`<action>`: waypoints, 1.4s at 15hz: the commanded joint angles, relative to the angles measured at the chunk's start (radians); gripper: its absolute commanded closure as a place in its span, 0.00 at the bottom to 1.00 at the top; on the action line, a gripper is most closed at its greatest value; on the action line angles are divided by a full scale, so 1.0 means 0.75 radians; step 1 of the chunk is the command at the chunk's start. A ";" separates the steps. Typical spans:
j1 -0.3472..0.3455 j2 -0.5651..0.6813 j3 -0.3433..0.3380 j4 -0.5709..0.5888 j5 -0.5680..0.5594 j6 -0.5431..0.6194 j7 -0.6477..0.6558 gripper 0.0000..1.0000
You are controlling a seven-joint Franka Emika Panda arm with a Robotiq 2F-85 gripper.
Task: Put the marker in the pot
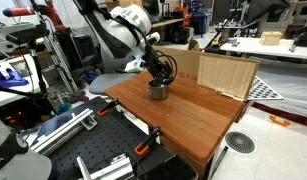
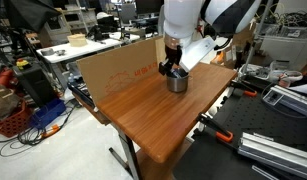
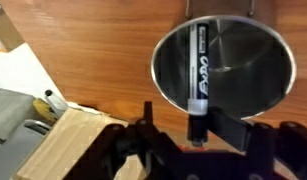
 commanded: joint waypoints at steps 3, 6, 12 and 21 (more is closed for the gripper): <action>0.009 0.018 0.000 0.007 -0.014 -0.010 0.015 0.00; 0.005 0.011 0.002 0.003 -0.009 -0.001 0.010 0.00; -0.003 -0.036 0.002 -0.012 -0.006 0.043 0.008 0.00; -0.025 -0.195 0.015 -0.081 0.051 0.254 -0.045 0.00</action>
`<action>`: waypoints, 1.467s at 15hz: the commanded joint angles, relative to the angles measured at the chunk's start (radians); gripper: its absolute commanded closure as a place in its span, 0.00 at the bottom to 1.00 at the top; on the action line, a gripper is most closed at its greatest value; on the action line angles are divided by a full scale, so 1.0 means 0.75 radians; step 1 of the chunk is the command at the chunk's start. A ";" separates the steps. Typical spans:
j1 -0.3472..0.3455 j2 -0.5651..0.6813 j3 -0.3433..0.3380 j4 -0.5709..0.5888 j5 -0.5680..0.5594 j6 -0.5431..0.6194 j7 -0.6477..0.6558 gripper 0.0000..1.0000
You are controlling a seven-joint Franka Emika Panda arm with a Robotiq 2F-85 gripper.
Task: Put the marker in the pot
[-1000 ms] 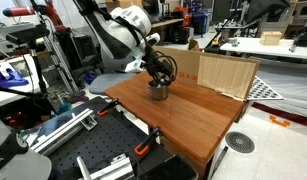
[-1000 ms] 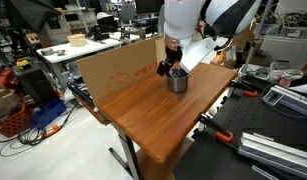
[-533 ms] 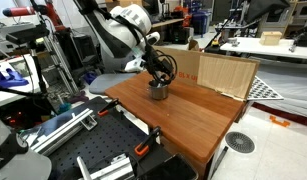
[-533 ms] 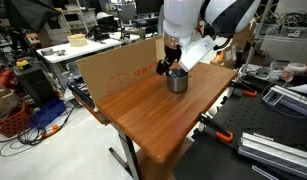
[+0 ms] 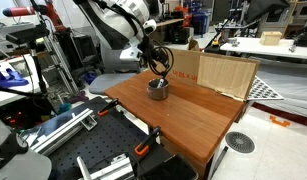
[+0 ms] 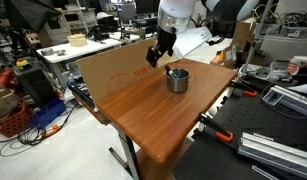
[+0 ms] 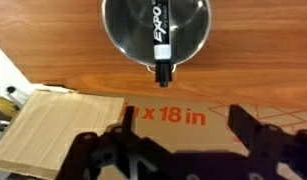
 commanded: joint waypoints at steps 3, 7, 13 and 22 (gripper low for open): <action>-0.022 -0.109 0.005 -0.084 0.036 0.095 -0.041 0.00; -0.005 -0.094 0.000 -0.063 0.009 0.067 -0.003 0.00; -0.005 -0.099 0.000 -0.071 0.009 0.067 -0.004 0.00; -0.005 -0.099 0.000 -0.071 0.009 0.067 -0.004 0.00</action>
